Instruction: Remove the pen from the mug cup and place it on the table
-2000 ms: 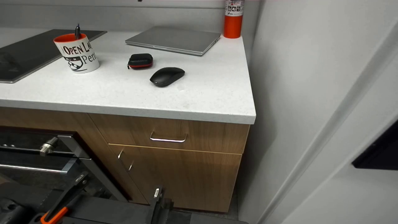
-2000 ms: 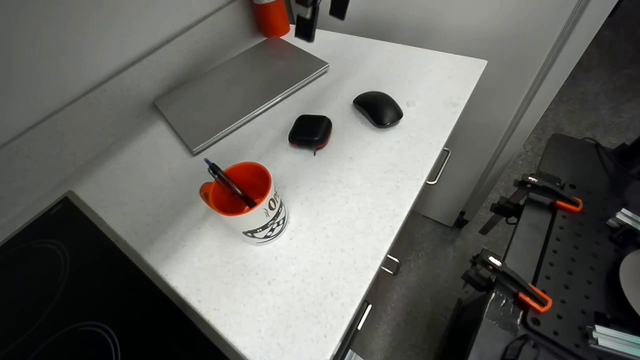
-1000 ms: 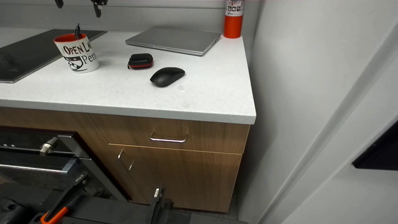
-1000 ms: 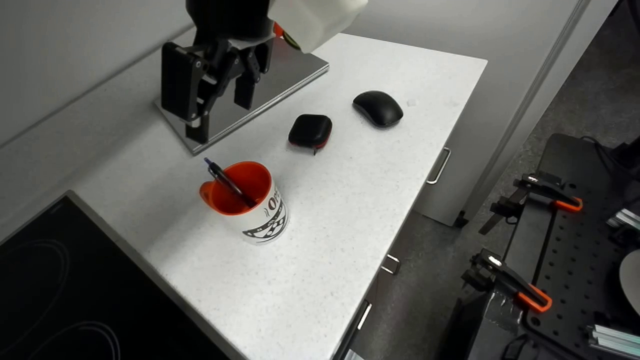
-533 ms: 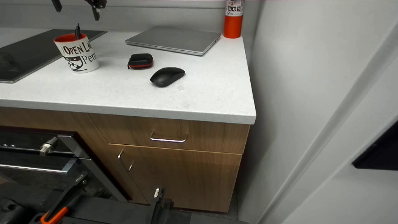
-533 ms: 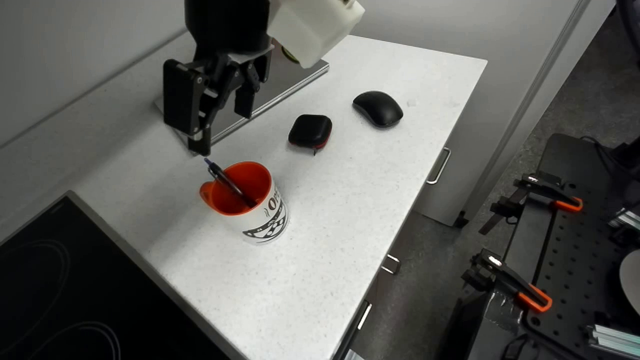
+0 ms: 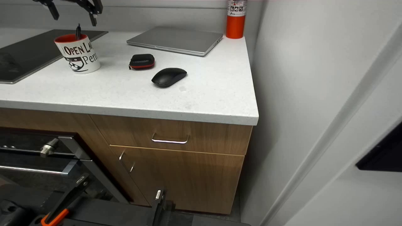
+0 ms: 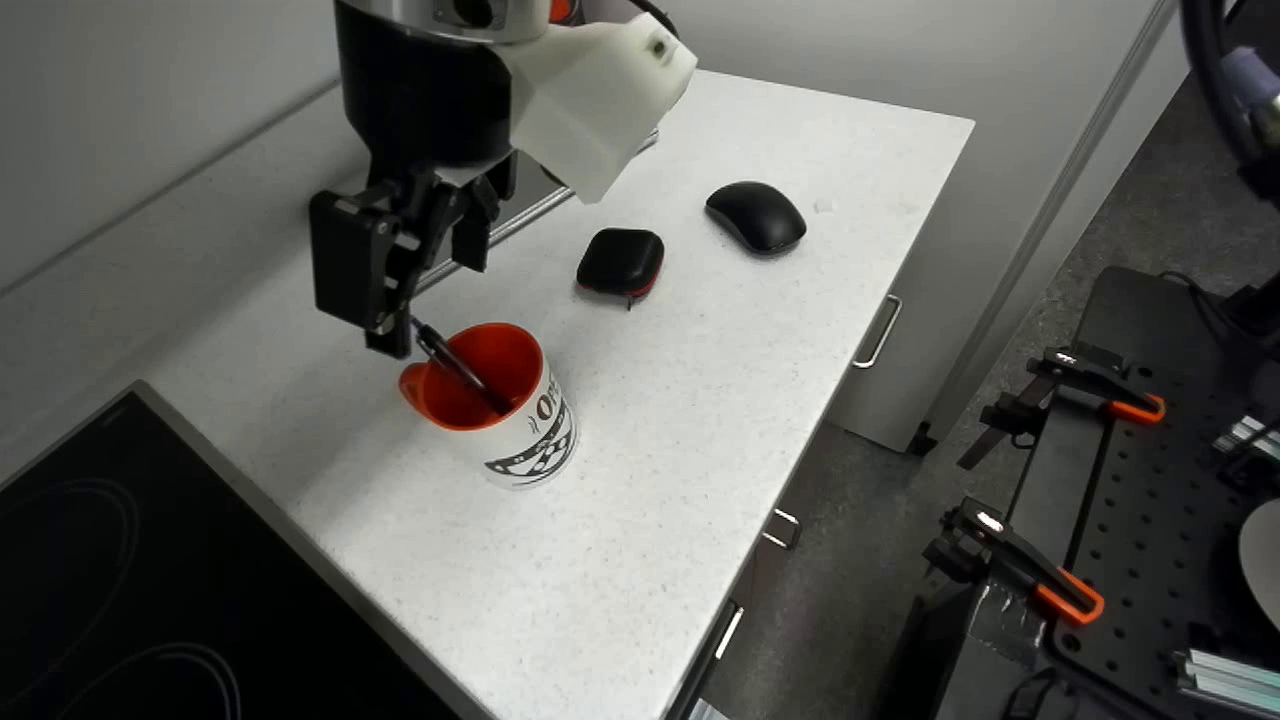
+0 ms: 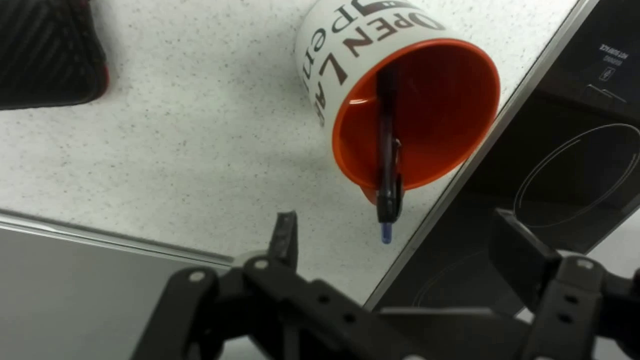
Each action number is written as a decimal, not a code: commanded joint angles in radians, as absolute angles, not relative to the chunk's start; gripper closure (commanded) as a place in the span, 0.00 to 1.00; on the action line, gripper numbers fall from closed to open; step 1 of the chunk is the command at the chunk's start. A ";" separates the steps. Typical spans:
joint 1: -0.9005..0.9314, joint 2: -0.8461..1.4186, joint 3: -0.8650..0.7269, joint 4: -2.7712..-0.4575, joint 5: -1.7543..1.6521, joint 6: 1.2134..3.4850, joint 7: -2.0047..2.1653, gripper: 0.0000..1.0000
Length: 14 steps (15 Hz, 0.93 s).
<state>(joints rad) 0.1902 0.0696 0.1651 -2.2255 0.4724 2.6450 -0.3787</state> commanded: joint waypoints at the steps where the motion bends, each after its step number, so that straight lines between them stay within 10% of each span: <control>1: 0.187 0.119 0.194 -2.187 0.432 2.697 -0.345 0.00; 7: 0.179 0.156 0.207 -2.175 0.381 2.721 -0.313 0.00; 8: 0.178 0.157 0.209 -2.175 0.383 2.723 -0.312 0.25; 14: 0.173 0.155 0.218 -2.174 0.397 2.719 -0.326 0.66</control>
